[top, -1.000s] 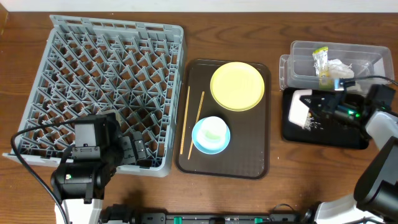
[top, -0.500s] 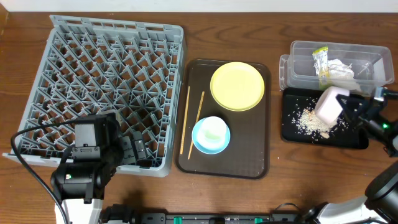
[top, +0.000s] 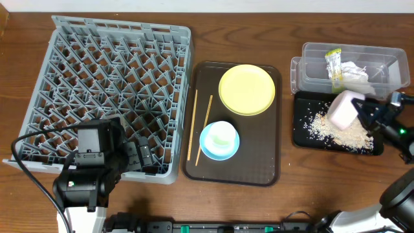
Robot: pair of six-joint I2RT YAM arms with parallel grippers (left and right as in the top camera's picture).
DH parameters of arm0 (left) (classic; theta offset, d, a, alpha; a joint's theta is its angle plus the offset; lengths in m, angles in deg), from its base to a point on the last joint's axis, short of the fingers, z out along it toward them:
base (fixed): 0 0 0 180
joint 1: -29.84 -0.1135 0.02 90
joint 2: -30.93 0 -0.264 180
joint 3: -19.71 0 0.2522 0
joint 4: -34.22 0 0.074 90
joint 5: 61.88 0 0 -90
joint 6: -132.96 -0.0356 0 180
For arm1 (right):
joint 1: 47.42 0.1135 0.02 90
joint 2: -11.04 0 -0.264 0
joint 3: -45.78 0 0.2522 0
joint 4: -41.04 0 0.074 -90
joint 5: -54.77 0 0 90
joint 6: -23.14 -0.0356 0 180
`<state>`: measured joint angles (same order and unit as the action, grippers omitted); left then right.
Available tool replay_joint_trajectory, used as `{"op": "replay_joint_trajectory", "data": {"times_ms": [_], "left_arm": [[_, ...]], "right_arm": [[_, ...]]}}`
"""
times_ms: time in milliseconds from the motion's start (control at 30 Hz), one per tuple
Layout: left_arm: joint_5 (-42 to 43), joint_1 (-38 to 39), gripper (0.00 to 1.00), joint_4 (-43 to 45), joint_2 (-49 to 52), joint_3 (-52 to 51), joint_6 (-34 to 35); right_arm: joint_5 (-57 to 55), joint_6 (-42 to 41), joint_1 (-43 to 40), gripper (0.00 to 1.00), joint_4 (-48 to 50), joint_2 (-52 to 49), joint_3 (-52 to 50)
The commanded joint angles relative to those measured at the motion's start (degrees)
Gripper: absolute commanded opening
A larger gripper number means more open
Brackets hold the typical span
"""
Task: Sort waste into correct bins and load items into the dishwasher
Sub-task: 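Tip the pink bowl over the black tray to dump the rice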
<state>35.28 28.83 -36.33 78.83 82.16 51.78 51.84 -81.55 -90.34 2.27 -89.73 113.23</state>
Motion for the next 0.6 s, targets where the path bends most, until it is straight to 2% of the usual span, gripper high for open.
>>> {"op": "replay_joint_trajectory", "data": {"times_ms": [0,233,400,567], "left_arm": [[0.2,-0.2,0.99,-0.2,0.0,1.2,0.1],[0.2,-0.2,0.99,-0.2,0.0,1.2,0.1],[0.2,-0.2,0.99,-0.6,0.0,1.2,0.1],[0.2,-0.2,0.98,-1.0,0.0,1.2,0.1]], "right_arm": [[2.4,-0.8,3.6,0.01,-0.1,0.0,0.7],[2.3,-0.7,8.4,0.01,0.0,0.1,0.7],[2.0,-0.7,6.4,0.01,0.2,0.1,0.7],[-2.9,-8.7,3.0,0.01,-0.9,0.1,0.7]]}}
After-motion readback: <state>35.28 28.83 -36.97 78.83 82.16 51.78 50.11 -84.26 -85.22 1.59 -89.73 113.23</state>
